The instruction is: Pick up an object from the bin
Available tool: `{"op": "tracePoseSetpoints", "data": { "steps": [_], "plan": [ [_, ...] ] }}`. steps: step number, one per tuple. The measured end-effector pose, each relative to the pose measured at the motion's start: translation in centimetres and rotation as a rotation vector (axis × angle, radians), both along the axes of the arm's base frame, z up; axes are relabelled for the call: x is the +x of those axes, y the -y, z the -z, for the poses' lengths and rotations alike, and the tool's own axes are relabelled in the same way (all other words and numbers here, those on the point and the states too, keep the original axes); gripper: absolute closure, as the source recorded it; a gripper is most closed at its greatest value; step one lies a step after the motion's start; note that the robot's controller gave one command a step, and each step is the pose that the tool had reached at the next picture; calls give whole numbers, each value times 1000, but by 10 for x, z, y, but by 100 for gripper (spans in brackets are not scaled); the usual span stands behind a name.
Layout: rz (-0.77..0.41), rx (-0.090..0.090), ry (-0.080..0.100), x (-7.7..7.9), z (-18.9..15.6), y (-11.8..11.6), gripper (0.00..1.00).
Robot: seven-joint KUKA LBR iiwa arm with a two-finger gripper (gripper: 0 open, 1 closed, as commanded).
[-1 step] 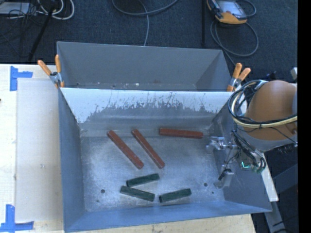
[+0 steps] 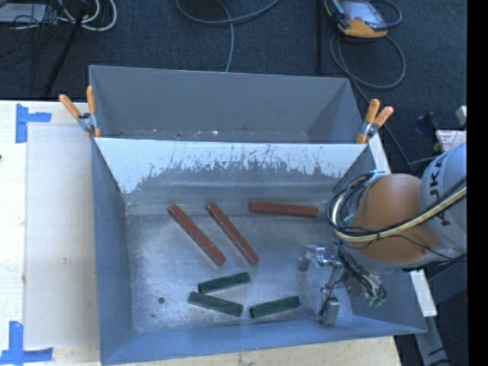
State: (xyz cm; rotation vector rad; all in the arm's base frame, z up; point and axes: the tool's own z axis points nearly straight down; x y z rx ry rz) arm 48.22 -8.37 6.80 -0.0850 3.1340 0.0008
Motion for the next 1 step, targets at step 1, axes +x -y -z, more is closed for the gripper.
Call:
{"op": "tracePoseSetpoints", "data": {
  "steps": [1],
  "plan": [
    [-107, -3, 14, -3, -5, -44, 0]
  ]
}}
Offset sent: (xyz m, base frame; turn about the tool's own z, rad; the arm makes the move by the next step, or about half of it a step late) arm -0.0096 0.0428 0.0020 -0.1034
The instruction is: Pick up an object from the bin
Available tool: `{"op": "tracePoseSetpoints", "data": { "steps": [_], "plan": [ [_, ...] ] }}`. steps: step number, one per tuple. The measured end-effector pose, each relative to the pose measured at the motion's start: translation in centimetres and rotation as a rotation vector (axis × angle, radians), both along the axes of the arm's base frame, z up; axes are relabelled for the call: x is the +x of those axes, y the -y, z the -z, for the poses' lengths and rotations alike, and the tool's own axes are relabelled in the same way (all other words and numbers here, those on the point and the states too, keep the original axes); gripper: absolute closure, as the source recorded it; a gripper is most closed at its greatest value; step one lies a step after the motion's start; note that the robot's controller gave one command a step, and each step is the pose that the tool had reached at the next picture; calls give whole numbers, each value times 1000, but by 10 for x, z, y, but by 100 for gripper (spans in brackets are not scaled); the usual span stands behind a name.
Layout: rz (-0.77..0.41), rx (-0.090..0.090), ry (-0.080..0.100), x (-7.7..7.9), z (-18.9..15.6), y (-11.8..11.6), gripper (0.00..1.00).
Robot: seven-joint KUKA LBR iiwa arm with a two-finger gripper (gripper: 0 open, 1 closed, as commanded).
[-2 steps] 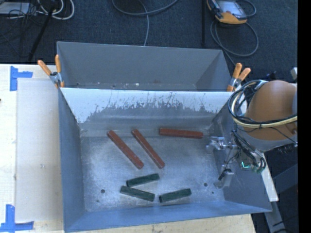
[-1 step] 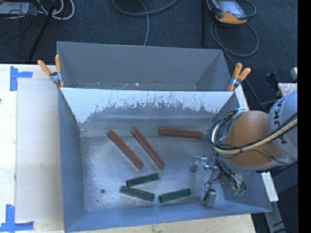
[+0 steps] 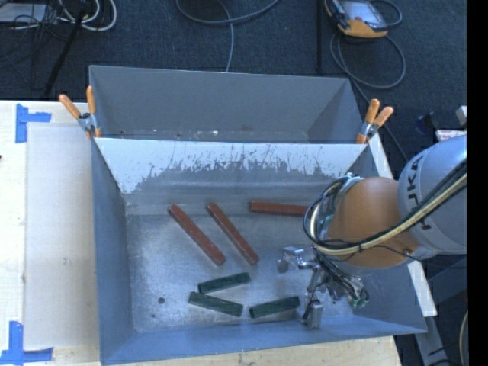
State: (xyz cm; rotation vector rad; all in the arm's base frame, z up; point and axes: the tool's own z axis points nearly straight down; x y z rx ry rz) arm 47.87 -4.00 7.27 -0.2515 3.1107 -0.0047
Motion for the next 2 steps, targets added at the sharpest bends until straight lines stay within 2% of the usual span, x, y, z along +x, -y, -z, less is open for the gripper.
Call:
{"op": "tracePoseSetpoints", "data": {
  "steps": [1, 2],
  "plan": [
    [-1, 1, -19, -5, 3, 0, 100],
    [5, 1, -12, 9, -141, -3, 100]
  ]
}}
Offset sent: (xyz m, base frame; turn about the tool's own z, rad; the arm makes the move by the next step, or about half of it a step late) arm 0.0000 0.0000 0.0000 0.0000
